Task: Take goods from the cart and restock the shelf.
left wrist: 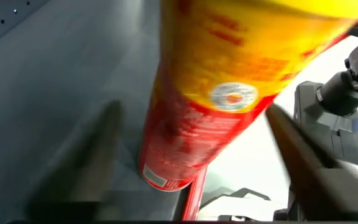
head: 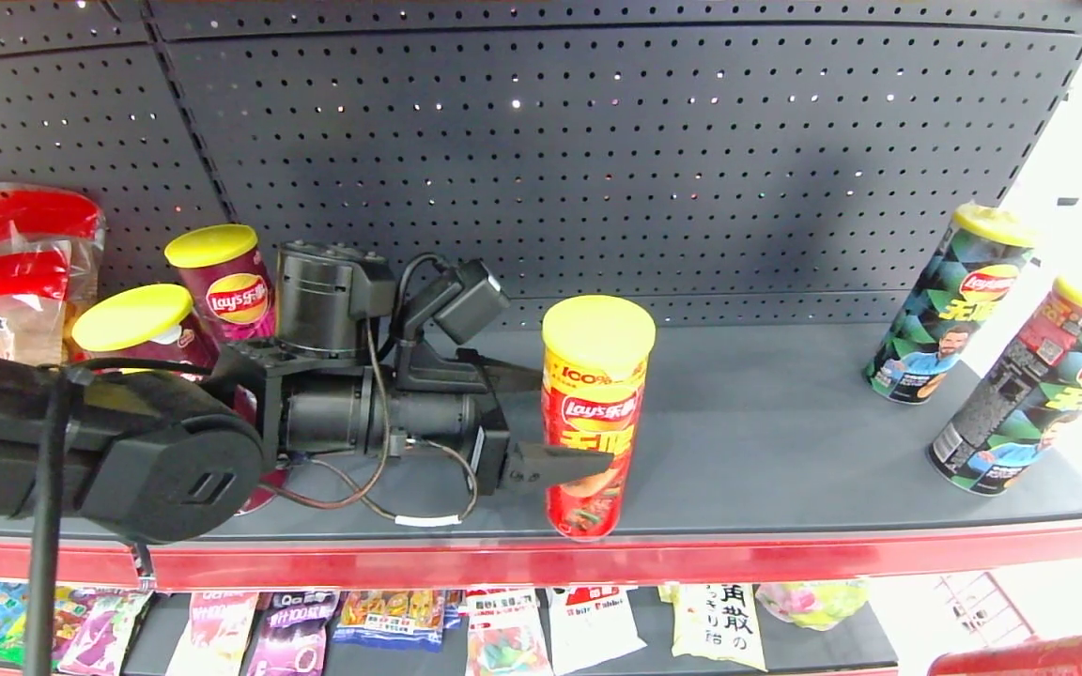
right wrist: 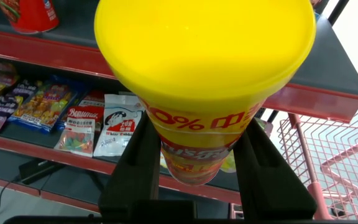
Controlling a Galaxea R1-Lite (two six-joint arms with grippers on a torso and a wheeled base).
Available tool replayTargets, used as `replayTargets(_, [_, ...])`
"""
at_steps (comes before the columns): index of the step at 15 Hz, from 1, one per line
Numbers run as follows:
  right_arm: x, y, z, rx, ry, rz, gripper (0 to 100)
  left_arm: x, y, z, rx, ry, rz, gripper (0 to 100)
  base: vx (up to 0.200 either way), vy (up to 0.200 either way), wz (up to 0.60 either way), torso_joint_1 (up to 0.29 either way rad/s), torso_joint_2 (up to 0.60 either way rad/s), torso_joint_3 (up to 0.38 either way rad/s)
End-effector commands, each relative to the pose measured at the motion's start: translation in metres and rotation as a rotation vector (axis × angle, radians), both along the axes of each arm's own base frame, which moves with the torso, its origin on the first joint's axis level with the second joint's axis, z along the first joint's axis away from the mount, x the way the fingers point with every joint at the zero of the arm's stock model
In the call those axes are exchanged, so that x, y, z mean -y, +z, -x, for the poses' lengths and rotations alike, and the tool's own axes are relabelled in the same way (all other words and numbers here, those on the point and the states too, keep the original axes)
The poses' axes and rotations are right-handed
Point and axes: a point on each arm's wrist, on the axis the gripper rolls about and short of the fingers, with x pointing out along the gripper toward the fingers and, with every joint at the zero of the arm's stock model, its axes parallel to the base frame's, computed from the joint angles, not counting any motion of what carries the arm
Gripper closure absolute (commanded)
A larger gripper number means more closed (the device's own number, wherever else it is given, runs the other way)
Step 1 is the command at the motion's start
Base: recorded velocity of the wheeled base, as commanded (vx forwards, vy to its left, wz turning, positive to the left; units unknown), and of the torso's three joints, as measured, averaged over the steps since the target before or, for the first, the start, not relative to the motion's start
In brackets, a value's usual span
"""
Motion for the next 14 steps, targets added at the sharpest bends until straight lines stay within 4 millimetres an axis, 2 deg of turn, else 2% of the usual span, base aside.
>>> replayTargets(1, [0.0,0.0,0.0,0.001,0.002,0.001,100,-0.001,0.0,0.0,0.008,0.013,-0.002,0,0.0,0.0,0.0,0.0,0.0,0.0])
replayTargets(4, [0.0,0.003,0.0,0.002,0.01,0.002,100,-0.011,0.004,0.008,0.009,0.041,-0.004,0,0.0,0.0,0.0,0.0,0.0,0.0])
replayTargets(7, [0.0,0.021,-0.001,-0.002,0.014,0.001,100,-0.027,0.01,0.016,0.015,0.073,0.004,0,0.0,0.0,0.0,0.0,0.0,0.0])
replayTargets(10, [0.0,0.056,-0.003,0.0,0.022,-0.002,100,-0.047,0.011,0.032,0.008,0.104,0.0,0,0.0,0.0,0.0,0.0,0.0,0.0])
replayTargets(11, [0.0,0.062,-0.005,-0.003,0.025,-0.002,100,-0.048,0.009,0.034,0.003,0.105,-0.004,0,0.0,0.0,0.0,0.0,0.0,0.0])
replayTargets(12, [-0.001,0.085,-0.013,-0.011,0.064,-0.003,100,-0.055,0.007,0.039,-0.005,0.118,-0.008,0,0.0,0.0,0.0,0.0,0.0,0.0])
replayTargets(14, [-0.004,0.12,-0.034,-0.034,0.117,-0.004,100,-0.057,0.007,0.042,-0.003,0.121,-0.008,0,0.0,0.0,0.0,0.0,0.0,0.0])
